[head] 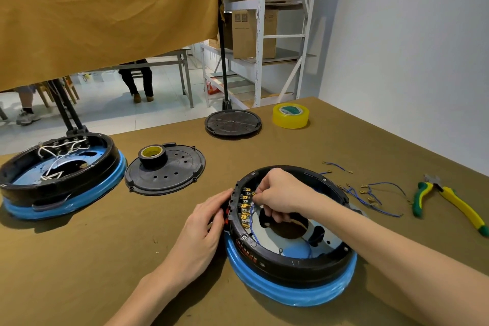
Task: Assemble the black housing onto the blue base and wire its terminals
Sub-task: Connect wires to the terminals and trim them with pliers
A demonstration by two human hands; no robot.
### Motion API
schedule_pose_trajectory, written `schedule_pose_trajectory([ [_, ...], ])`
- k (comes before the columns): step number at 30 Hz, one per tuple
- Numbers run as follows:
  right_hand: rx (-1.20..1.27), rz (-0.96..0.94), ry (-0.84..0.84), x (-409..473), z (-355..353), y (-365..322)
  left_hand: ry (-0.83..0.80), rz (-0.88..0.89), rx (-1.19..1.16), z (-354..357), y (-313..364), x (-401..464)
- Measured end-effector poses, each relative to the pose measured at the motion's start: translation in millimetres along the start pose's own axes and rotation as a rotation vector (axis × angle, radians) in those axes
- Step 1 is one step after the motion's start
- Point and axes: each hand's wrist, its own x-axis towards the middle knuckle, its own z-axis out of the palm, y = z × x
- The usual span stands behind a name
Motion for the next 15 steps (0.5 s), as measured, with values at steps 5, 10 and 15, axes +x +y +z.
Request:
schedule_pose_trajectory([
  [5,-0.047,-0.052,0.055,-4,4,4,-0.001,0.008,0.04,1,-3,1],
  [10,-0.126,-0.049,0.018,-3,-1,1,-0.014,-0.004,0.038,1,-4,1],
  [15,-0.184,-0.055,0.001,-2,-4,-6,-0.02,-0.012,0.039,1,-5,2],
])
